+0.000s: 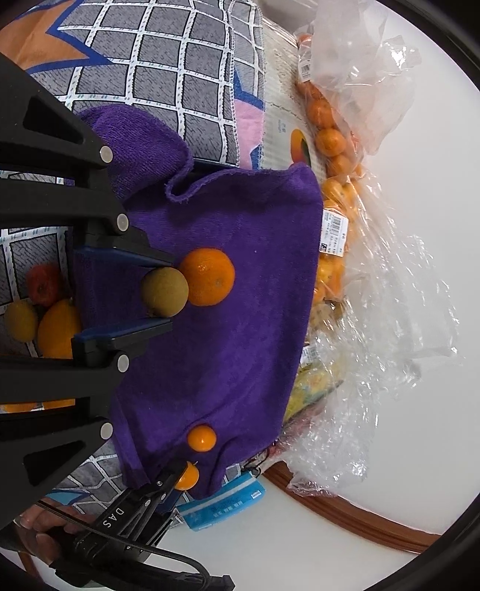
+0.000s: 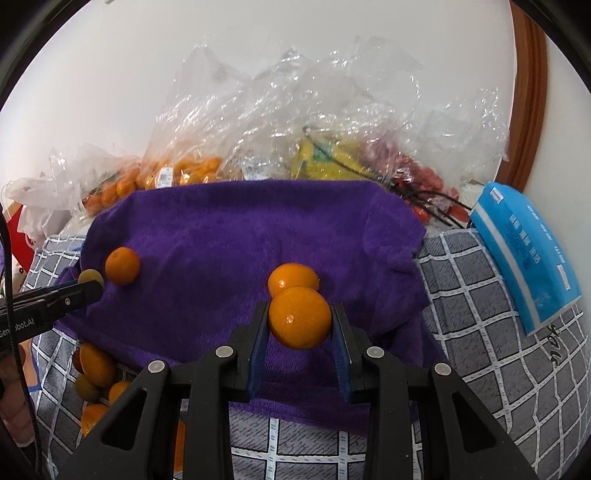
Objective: Organize fruits
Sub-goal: 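Lift and carry the orange and kiwi over the purple towel with both tools, then lower the orange and kiwi onto the purple towel and open both tools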
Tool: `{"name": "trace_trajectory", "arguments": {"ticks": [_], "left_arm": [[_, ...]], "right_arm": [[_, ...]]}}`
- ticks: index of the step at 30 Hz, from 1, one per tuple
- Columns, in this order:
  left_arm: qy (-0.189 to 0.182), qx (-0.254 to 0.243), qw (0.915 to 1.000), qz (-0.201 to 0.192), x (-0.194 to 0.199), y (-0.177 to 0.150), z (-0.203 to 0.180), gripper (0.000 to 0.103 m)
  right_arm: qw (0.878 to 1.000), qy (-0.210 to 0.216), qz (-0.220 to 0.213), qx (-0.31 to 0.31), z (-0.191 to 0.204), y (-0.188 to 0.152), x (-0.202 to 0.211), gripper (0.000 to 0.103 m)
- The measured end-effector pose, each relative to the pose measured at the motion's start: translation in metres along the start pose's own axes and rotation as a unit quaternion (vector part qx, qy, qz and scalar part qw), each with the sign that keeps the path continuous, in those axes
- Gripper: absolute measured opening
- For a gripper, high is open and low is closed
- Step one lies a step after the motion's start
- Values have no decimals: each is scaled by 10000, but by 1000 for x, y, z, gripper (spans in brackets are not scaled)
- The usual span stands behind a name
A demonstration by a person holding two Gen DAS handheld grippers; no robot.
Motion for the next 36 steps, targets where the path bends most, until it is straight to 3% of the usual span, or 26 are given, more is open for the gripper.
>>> {"name": "trace_trajectory", "arguments": {"ticks": [23, 25, 27, 29, 32, 36], "left_arm": [[240, -21, 9996, 166, -12, -1, 7, 27], [238, -34, 9996, 174, -12, -1, 7, 27], [203, -41, 9996, 183, -11, -1, 6, 27], [146, -55, 9997, 199, -10, -2, 3, 32], [150, -150, 9996, 185, -7, -4, -1, 43], [65, -286, 9994, 169, 2, -7, -11, 44]], "right_arm": [[9998, 18, 207, 68, 5, -7, -15, 33], [9998, -17, 196, 93, 5, -7, -14, 34], [9998, -61, 178, 111, 5, -7, -12, 41], [9998, -65, 160, 85, 5, -7, -9, 48], [9999, -32, 107, 21, 4, -7, -4, 50], [10000, -84, -12, -47, 1, -5, 6, 52]]}}
Point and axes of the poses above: each gripper's, at about its wrist camera, not at the fingertips, and x roughly against the way its jaws point, z to its left, y to its top, the point moved 5 cm from there along -x, roughly the way its jaws point, and after that the axes turned 12 degrees about x, right-handed, at the moved point
